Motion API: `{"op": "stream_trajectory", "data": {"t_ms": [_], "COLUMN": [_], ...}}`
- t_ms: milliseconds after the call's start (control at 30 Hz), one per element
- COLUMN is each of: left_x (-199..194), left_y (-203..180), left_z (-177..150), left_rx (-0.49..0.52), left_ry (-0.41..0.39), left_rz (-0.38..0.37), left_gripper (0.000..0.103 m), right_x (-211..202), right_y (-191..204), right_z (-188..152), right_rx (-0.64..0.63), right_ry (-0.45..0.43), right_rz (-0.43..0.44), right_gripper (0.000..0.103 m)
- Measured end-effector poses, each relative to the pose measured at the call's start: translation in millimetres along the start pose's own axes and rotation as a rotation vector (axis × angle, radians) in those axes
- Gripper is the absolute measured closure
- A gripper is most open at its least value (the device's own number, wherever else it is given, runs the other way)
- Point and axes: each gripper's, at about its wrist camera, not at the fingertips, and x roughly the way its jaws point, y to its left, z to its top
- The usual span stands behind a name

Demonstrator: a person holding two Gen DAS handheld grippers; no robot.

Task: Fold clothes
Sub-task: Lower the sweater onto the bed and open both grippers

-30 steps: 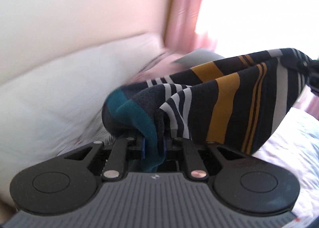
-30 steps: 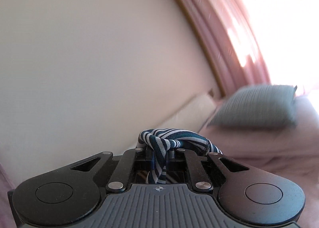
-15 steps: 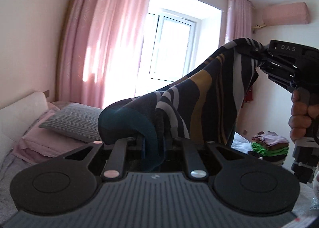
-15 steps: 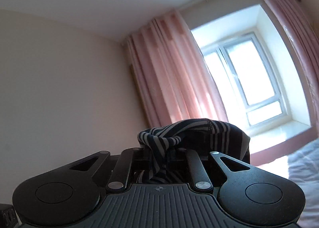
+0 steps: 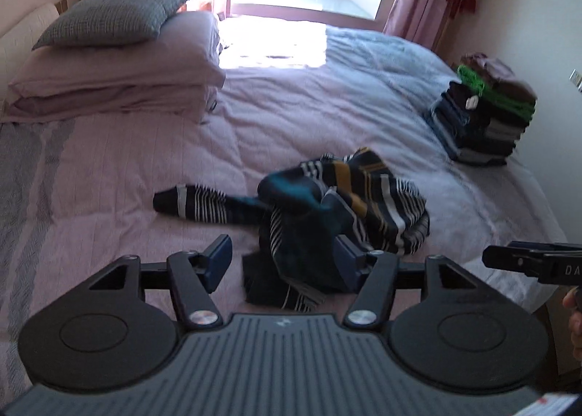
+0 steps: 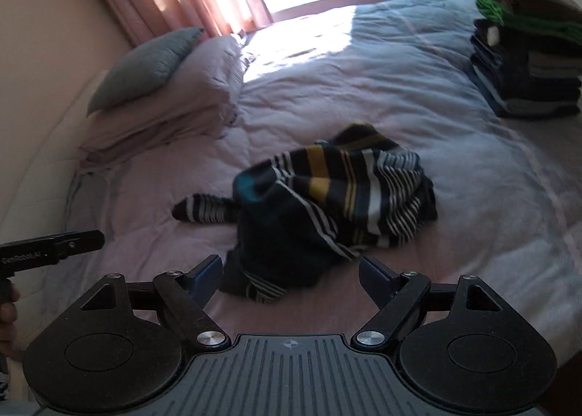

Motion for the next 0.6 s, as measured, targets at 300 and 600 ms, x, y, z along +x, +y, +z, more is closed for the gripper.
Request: {"op": "stream_trajectory", "data": {"t_ms": [300,600], "left_x": [-18.8,-34.3], "left_y": [1.1,28.8], "left_z": [-2.7,-11.3], "left_rx": [0.108,0.169], "left_ry": [0.053,0.047], "left_rz": [-0.01,-0.04], "left_gripper": [0.036,0.028], "right_x": [7.1,16.2], "right_y": [37.8,73.8], "right_z": [-6.2,-36.8], "right_rx": [-0.027,0.007], "right_ry": [-0.043,-0.035], "right_rz": [-0.074,-0.12], "right_gripper": [0.023,0.023]}}
